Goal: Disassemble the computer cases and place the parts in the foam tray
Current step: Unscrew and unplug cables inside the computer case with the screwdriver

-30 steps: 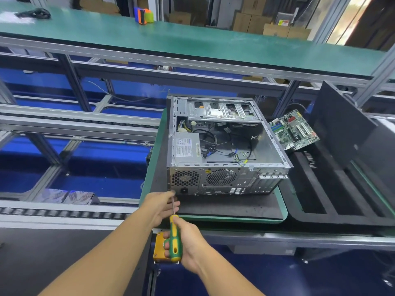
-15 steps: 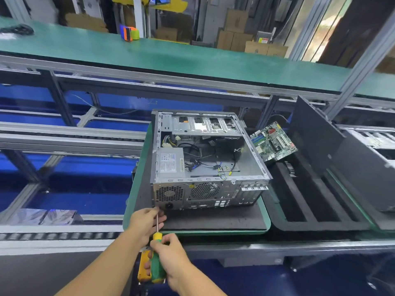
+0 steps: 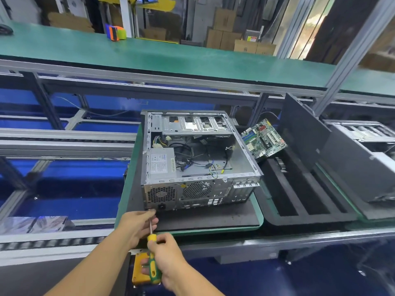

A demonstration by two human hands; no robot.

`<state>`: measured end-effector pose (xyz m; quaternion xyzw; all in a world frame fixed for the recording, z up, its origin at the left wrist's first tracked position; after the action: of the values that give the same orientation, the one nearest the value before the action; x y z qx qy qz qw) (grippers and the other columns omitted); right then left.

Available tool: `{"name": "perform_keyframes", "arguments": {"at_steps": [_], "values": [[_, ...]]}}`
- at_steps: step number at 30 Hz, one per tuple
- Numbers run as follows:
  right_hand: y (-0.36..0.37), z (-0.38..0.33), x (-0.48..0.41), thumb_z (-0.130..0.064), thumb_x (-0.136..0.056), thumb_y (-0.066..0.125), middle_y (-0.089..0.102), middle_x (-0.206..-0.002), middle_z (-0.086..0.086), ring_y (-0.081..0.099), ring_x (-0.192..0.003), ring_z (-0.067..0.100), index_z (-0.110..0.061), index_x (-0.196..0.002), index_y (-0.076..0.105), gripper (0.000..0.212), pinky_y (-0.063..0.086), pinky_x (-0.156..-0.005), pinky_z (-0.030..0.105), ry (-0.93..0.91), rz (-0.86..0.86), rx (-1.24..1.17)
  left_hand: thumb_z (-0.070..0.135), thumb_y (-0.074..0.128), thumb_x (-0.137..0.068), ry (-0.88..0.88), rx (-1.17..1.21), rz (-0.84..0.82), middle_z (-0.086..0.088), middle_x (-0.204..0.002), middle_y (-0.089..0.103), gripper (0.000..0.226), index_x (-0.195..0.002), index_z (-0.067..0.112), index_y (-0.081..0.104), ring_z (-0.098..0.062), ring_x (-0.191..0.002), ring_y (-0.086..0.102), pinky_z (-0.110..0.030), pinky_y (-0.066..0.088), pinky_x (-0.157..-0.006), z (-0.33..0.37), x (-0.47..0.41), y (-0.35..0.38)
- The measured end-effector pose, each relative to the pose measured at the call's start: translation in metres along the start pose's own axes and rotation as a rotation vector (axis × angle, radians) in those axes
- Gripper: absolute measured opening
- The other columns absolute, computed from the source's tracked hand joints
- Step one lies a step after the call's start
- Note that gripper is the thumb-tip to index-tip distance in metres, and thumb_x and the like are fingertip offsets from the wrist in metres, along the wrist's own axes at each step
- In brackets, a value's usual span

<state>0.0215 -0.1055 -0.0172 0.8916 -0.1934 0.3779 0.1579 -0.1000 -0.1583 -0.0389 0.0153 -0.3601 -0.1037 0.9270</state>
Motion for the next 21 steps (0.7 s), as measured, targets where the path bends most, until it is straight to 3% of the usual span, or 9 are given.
{"name": "perform_keyframes", "arguments": {"at_steps": [4, 8, 11, 13, 15, 21], "values": [[-0.001, -0.002, 0.000, -0.015, -0.099, 0.057, 0.057, -0.086, 0.011, 0.055, -0.056, 0.015, -0.010, -0.117, 0.047, 0.021, 0.051, -0.051, 0.030, 0.002, -0.041, -0.012, 0.000, 0.076, -0.083, -0.014, -0.102, 0.000, -0.016, -0.076, 0.067, 0.020, -0.098, -0.004, 0.064, -0.021, -0.067, 0.065, -0.026, 0.055, -0.045, 0.001, 0.007, -0.004], [-0.004, -0.007, 0.000, -0.023, -0.104, 0.043, 0.068, -0.078, 0.012, 0.063, -0.065, 0.020, -0.006, -0.108, 0.061, 0.025, 0.056, -0.068, 0.033, 0.082, -0.128, -0.083, -0.002, 0.073, -0.086, -0.020, -0.053, -0.004, -0.021, -0.082, 0.069, 0.013, -0.094, -0.005, 0.063, -0.025, -0.071, 0.069, -0.028, 0.059, -0.048, 0.003, 0.009, -0.008], [-0.008, -0.001, -0.004, -0.020, -0.104, 0.041, 0.072, -0.080, 0.007, 0.068, -0.074, 0.018, -0.008, -0.105, 0.062, 0.024, 0.057, -0.076, 0.033, 0.056, -0.159, 0.006, -0.002, 0.064, -0.092, -0.026, -0.018, -0.046, -0.023, -0.090, 0.069, 0.006, -0.097, -0.005, 0.060, -0.028, -0.078, 0.071, -0.031, 0.061, -0.055, 0.002, 0.009, -0.011], [-0.010, 0.003, -0.007, -0.021, -0.103, 0.051, 0.068, -0.084, 0.009, 0.068, -0.071, 0.020, -0.011, -0.110, 0.055, 0.013, 0.058, -0.072, 0.037, 0.021, -0.138, 0.025, -0.001, 0.059, -0.096, -0.034, -0.007, -0.087, -0.022, -0.095, 0.070, 0.004, -0.100, -0.003, 0.058, -0.029, -0.083, 0.070, -0.037, 0.059, -0.064, 0.003, 0.008, -0.012], [-0.010, 0.006, -0.010, -0.021, -0.099, 0.062, 0.065, -0.088, 0.013, 0.067, -0.065, 0.022, -0.013, -0.108, 0.049, 0.018, 0.059, -0.063, 0.037, 0.029, -0.099, -0.002, 0.002, 0.059, -0.097, -0.042, 0.022, -0.107, -0.021, -0.097, 0.070, 0.008, -0.104, -0.002, 0.057, -0.029, -0.085, 0.070, -0.038, 0.056, -0.069, 0.005, 0.005, -0.010], [-0.012, 0.008, -0.015, -0.025, -0.094, 0.068, 0.061, -0.094, 0.011, 0.059, -0.066, 0.017, -0.017, -0.108, 0.044, 0.029, 0.052, -0.053, 0.027, 0.006, -0.042, 0.095, 0.009, 0.067, -0.093, -0.033, 0.065, -0.017, -0.018, -0.088, 0.070, 0.017, -0.102, -0.004, 0.060, -0.025, -0.077, 0.070, -0.032, 0.058, -0.053, 0.002, -0.003, -0.001]]}}
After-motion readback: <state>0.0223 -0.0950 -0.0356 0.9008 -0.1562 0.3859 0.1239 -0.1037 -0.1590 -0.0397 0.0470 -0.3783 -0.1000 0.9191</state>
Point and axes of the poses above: each hand's wrist, its own x-axis away from the middle knuckle, its own y-axis out of the palm, z = x × y, the point moved 2 cm from there along -x, towards the middle knuckle
